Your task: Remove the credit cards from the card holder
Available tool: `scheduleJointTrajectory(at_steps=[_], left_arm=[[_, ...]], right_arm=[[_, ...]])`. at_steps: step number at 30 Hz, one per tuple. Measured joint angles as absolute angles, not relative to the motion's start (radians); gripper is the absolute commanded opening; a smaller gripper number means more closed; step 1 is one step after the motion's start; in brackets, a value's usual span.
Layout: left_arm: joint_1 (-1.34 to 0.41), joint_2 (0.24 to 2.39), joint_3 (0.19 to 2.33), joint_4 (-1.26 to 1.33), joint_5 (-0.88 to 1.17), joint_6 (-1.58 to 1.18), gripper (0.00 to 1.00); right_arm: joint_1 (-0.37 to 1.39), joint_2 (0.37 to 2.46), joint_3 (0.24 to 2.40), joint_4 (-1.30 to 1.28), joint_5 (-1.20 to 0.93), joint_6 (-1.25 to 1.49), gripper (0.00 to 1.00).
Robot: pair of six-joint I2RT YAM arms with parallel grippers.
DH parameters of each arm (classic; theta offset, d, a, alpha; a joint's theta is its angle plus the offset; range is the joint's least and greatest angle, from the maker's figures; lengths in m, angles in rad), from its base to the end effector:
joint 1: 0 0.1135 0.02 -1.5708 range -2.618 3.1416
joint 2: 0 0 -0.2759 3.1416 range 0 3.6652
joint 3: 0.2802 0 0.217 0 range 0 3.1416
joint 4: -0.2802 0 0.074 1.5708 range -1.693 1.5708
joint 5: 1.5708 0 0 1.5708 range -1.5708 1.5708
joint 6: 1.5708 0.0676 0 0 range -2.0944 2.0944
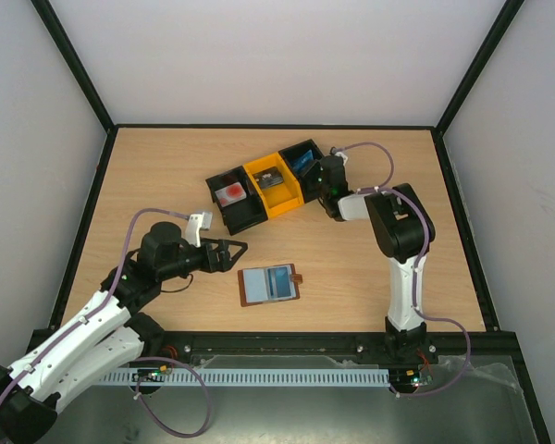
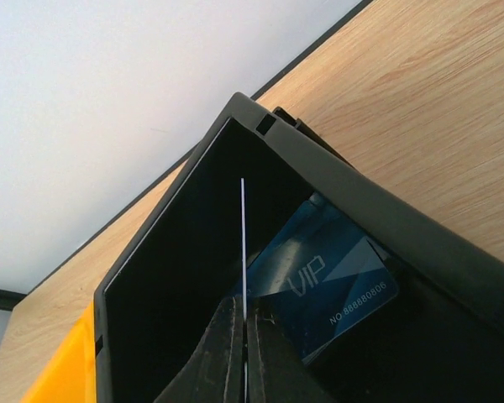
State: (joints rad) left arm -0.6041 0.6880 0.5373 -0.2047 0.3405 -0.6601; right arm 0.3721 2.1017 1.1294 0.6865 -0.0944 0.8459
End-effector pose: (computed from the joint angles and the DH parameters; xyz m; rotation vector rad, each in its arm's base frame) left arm 0.1116 -0.1044 0.2688 0.1898 2.0802 -1.1400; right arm 0.4284 0.1740 0.1731 0.3927 1.9218 0.9152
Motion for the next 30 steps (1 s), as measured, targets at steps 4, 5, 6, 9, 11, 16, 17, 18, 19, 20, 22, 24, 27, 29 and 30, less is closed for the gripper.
scheduleJointTrajectory(at_steps=[4, 5, 6, 9, 11, 16, 17, 18, 19, 20, 22, 24, 27, 29, 30], left_arm=[[-0.599, 0.691, 0.537, -0.204, 0.341, -0.657, 1.00], [-0.599, 0.694, 0.537, -0.204, 0.343, -0.656, 1.00], [-0.598, 0.698, 0.537, -0.205, 0.344, -0.656, 1.00], [-0.594, 0.709, 0.537, -0.204, 0.347, -0.655, 1.00], [-0.594, 0.714, 0.537, -0.204, 0.348, -0.655, 1.00], [-0.592, 0.727, 0.537, -0.204, 0.351, -0.655, 1.00], [-0.590, 0.729, 0.537, -0.203, 0.351, -0.655, 1.00], [-0.590, 0.732, 0.537, -0.201, 0.351, -0.656, 1.00], [-0.589, 0.735, 0.537, -0.199, 0.352, -0.657, 1.00], [-0.589, 0.738, 0.537, -0.199, 0.353, -0.658, 1.00], [-0.589, 0.745, 0.535, -0.192, 0.359, -0.663, 1.00], [-0.588, 0.752, 0.529, -0.185, 0.366, -0.667, 1.00], [-0.588, 0.761, 0.524, -0.183, 0.373, -0.678, 1.00], [-0.588, 0.765, 0.524, -0.176, 0.377, -0.684, 1.00], [-0.588, 0.767, 0.524, -0.173, 0.378, -0.686, 1.00]], right_arm=[[0.372, 2.123, 1.150, 0.685, -0.102, 0.846, 0.02], [0.371, 2.128, 1.155, 0.685, -0.103, 0.846, 0.03], [0.371, 2.131, 1.159, 0.682, -0.104, 0.846, 0.04], [0.368, 2.139, 1.183, 0.667, -0.105, 0.848, 0.08], [0.366, 2.145, 1.205, 0.651, -0.105, 0.850, 0.11], [0.358, 2.149, 1.231, 0.614, -0.106, 0.855, 0.20], [0.356, 2.150, 1.234, 0.607, -0.106, 0.856, 0.20], [0.355, 2.150, 1.236, 0.603, -0.107, 0.856, 0.21], [0.353, 2.150, 1.238, 0.598, -0.107, 0.855, 0.22], [0.353, 2.150, 1.242, 0.587, -0.107, 0.853, 0.23], [0.352, 2.151, 1.251, 0.567, -0.107, 0.852, 0.26], [0.351, 2.151, 1.264, 0.546, -0.107, 0.848, 0.30], [0.351, 2.151, 1.289, 0.508, -0.105, 0.836, 0.33], [0.351, 2.151, 1.306, 0.489, -0.104, 0.828, 0.35], [0.351, 2.151, 1.312, 0.481, -0.102, 0.824, 0.36]])
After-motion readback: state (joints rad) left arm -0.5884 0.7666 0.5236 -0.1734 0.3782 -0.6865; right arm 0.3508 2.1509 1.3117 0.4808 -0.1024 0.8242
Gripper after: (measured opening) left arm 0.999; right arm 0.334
